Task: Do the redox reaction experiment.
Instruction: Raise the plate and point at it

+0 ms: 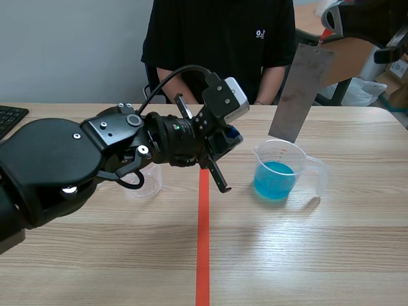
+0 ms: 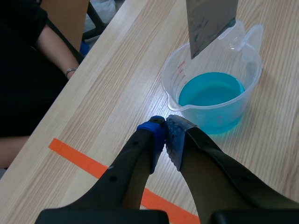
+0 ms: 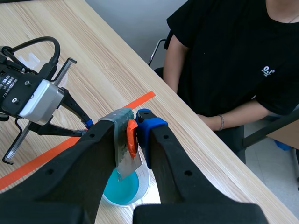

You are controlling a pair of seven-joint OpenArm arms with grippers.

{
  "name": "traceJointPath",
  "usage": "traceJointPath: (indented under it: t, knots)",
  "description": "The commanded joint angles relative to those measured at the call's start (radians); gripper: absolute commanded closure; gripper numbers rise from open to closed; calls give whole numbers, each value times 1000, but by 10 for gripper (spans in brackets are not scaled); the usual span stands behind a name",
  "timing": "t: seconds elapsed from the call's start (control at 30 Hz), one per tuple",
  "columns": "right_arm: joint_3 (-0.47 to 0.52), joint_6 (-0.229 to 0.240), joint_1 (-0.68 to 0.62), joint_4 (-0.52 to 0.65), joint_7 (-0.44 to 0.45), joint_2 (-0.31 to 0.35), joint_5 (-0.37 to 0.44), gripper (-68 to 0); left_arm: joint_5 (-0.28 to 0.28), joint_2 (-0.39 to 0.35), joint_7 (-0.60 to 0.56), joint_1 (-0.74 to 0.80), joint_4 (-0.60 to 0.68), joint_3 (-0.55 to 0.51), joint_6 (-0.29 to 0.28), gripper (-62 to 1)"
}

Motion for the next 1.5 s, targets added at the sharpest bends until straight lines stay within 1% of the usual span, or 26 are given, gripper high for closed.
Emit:
traceJointPath:
  t: [0.0,0.2,0.47,0.53,0.7,0.93,1.17,1.47]
  knots:
    - [12,-3,12,4,15,13,8,-15,-6,17,-12,-24,11,13,-3,-44]
    - [12,-3,12,4,15,13,8,-15,-8,30,-19,-26,6,15,-2,-44]
    - [12,-3,12,4,15,13,8,-15,-15,48,-55,-27,6,15,2,-44]
    - [12,-3,12,4,15,13,8,-15,-19,49,-68,-28,6,15,9,-44]
    - [12,-3,12,4,15,13,8,-15,-63,49,-86,-38,6,15,9,-44]
    - [12,-3,12,4,15,13,8,-15,-64,49,-91,-40,6,15,9,-44]
    - [12,-3,12,4,15,13,8,-15,-63,49,-95,-40,6,15,-35,-44]
    - [12,-3,12,4,15,13,8,-15,-63,49,-93,-40,6,15,-32,-44]
